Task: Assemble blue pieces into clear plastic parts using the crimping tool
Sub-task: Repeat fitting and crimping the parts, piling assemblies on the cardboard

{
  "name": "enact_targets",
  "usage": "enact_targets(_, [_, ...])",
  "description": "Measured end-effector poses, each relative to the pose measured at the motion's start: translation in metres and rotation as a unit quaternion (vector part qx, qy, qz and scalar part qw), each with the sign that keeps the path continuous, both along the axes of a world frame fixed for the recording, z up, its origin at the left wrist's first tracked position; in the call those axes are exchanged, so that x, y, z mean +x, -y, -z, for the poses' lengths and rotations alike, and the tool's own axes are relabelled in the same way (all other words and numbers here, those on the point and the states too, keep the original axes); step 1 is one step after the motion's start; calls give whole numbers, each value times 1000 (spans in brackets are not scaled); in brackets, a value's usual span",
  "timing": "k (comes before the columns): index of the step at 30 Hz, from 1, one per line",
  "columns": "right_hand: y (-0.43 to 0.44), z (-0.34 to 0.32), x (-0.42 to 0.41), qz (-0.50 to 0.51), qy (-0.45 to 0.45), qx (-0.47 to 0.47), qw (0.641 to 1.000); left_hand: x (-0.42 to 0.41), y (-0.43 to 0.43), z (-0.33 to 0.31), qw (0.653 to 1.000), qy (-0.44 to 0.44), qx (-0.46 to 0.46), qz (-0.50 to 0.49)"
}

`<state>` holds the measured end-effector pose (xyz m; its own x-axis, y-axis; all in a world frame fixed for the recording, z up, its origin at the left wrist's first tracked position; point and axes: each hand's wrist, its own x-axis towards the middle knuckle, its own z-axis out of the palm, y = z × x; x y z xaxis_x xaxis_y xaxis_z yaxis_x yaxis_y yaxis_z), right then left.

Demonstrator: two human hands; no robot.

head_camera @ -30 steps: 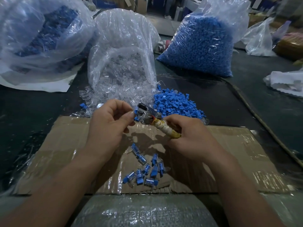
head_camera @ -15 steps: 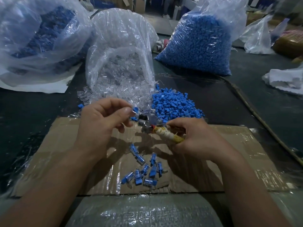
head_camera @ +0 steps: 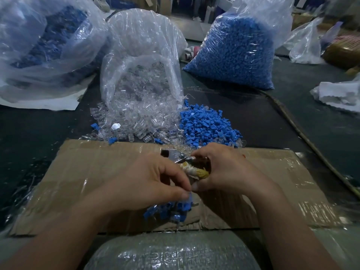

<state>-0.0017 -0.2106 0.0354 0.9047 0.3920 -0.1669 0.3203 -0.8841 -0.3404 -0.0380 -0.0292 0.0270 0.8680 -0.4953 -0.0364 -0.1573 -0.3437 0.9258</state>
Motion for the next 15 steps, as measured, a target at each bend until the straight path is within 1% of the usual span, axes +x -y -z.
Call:
enact_targets(2, [0,1,1,-5,-6,-5,1000,0,0,-1,1000,10,13,15])
enact_targets(4, [0,2,1,-13,-12,-9,1000,-1,-2,-2,1000,12,2,-5])
enact_targets(6, [1,1,1,-17,-25,-4,1000,3,-5,-2,997,22,-6,-77])
enact_targets(7, [2,1,0,-17,-31,-2,999,6,-8,0,990,35,-10,-135])
enact_targets(9, [3,1,0,-18,-38,2,999,15,-14,5,958,80,12,-274])
enact_targets(11, [4,2,0,-21,-35,1,999,24,-25,9,910,145,99,-376])
enact_targets(13, [5,2,1,-23,-38,-1,999,32,-36,13,862,183,189,-434])
enact_targets(15, [8,2,1,-19,-45,9,999,37,-46,18,836,185,241,-457])
